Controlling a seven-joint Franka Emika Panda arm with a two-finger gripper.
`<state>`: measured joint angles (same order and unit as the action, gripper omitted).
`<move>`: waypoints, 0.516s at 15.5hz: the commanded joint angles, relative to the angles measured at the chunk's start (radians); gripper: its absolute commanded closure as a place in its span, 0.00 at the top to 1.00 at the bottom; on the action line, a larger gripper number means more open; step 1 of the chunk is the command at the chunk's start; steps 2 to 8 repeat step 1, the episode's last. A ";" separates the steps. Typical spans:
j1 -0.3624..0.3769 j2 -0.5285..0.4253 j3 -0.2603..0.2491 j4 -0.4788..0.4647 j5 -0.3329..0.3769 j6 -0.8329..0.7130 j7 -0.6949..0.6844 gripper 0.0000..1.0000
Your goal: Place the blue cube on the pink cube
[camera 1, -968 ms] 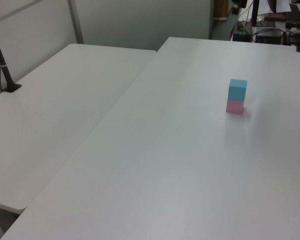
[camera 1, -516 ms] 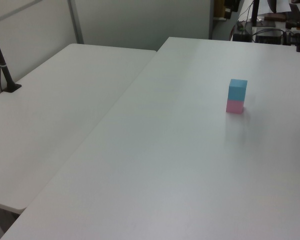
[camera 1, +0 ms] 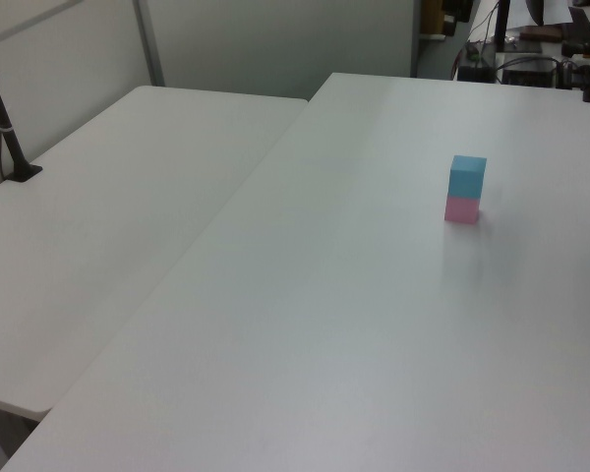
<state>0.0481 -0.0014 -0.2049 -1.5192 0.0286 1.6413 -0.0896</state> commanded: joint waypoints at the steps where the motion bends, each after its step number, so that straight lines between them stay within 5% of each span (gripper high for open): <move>1: 0.022 0.000 -0.019 -0.004 0.004 0.003 0.005 1.00; 8: 0.022 0.000 -0.019 -0.004 0.004 0.003 0.005 1.00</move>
